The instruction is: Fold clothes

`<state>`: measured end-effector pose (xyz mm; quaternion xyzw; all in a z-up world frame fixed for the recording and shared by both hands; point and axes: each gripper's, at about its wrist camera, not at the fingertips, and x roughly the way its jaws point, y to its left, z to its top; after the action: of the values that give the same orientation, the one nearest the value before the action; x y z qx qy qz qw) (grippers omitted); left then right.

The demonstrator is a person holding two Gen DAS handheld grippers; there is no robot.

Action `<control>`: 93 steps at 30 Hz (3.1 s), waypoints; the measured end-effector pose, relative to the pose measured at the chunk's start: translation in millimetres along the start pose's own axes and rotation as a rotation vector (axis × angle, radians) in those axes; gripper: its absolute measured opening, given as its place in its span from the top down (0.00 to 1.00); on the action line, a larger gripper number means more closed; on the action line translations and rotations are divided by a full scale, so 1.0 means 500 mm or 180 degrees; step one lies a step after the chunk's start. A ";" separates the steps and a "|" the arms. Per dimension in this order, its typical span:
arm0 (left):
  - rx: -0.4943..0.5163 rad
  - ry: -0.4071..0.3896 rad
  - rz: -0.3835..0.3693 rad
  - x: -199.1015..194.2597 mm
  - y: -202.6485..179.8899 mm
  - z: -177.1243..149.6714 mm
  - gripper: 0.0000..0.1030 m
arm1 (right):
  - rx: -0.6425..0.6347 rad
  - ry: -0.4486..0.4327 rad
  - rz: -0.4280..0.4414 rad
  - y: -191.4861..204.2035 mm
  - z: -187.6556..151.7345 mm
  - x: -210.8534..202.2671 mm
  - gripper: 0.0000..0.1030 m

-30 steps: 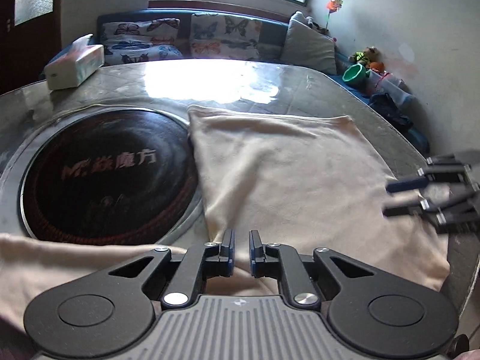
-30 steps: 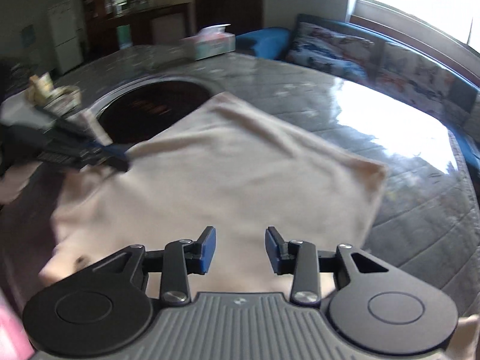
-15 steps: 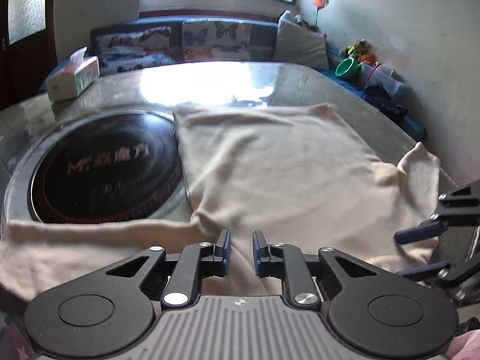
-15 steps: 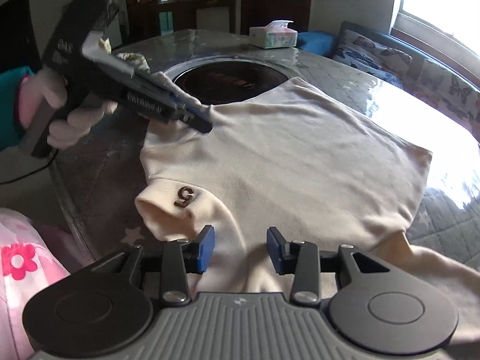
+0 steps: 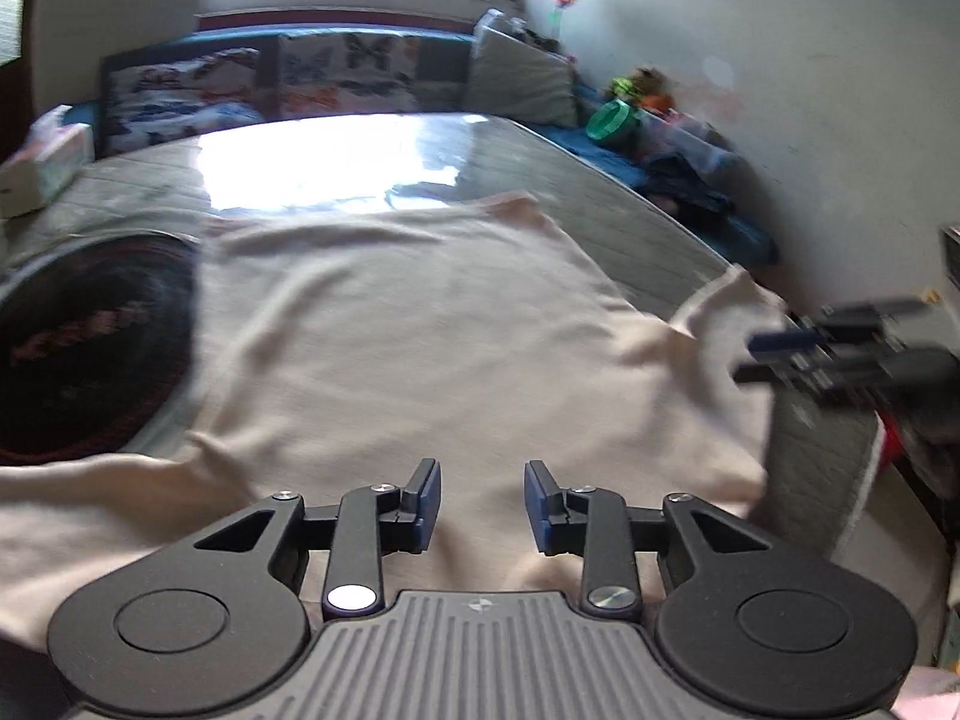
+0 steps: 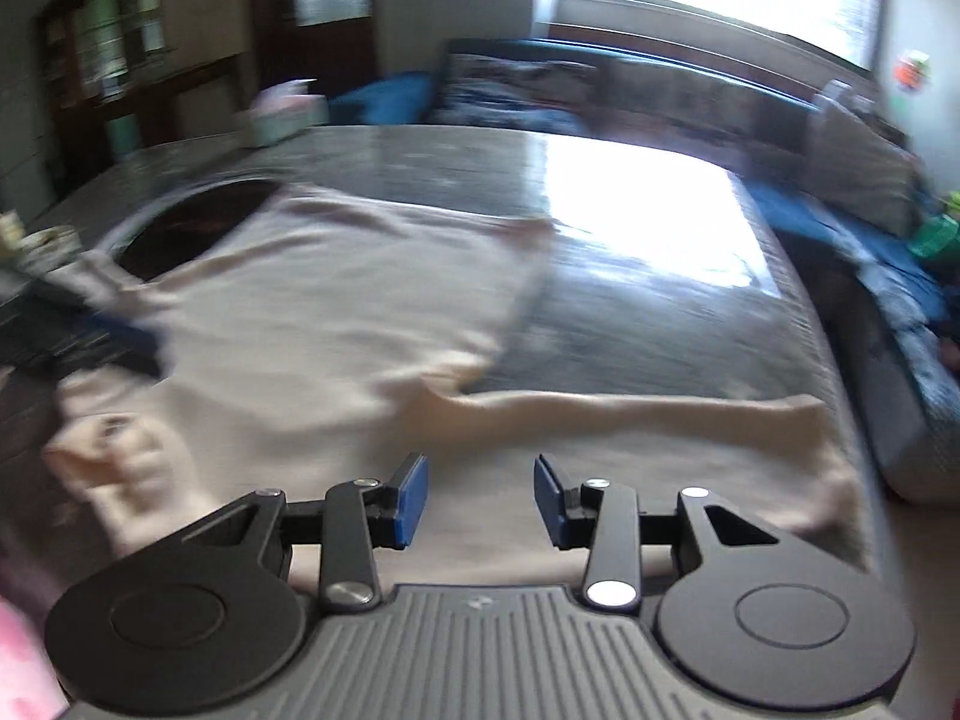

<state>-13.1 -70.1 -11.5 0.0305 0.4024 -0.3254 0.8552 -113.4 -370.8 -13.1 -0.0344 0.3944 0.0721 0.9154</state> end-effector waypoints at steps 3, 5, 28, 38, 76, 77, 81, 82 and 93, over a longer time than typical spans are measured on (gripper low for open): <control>0.0048 0.0066 -0.0066 0.011 -0.017 -0.011 0.67 | 0.0173 0.0050 -0.0184 -0.056 -0.010 0.018 0.62; 0.0082 0.0054 -0.0067 0.012 -0.025 -0.017 0.61 | 0.0289 0.0070 -0.0308 -0.094 -0.018 0.029 0.62; -0.1120 -0.0462 0.1458 -0.149 0.292 -0.064 0.58 | 0.0621 0.0004 -0.0562 -0.197 0.000 0.065 0.49; -0.1079 -0.0411 0.1885 -0.162 0.346 -0.096 0.70 | 0.0588 0.0043 -0.0622 -0.194 0.008 0.071 0.45; -0.0512 -0.0541 0.0731 -0.079 0.076 0.024 0.01 | 0.1014 -0.0096 -0.0932 -0.223 -0.017 0.042 0.46; -0.0507 -0.0538 0.0715 -0.076 0.071 0.026 0.00 | 0.1019 -0.0096 -0.0939 -0.225 -0.018 0.043 0.47; -0.0471 -0.0498 0.0655 -0.060 0.047 0.030 0.00 | 0.1029 -0.0092 -0.0962 -0.228 -0.019 0.042 0.51; -0.0458 -0.0482 0.0634 -0.057 0.040 0.031 0.00 | 0.1038 -0.0095 -0.0968 -0.229 -0.020 0.042 0.51; -0.0172 -0.0313 0.0459 -0.010 -0.025 0.048 0.00 | 0.1126 -0.0112 -0.0995 -0.249 -0.027 0.039 0.57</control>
<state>-6.8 -85.0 10.8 0.0203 0.3652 -0.2532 0.8956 -90.1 -493.1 -35.8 0.0671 0.3748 -0.1402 0.9140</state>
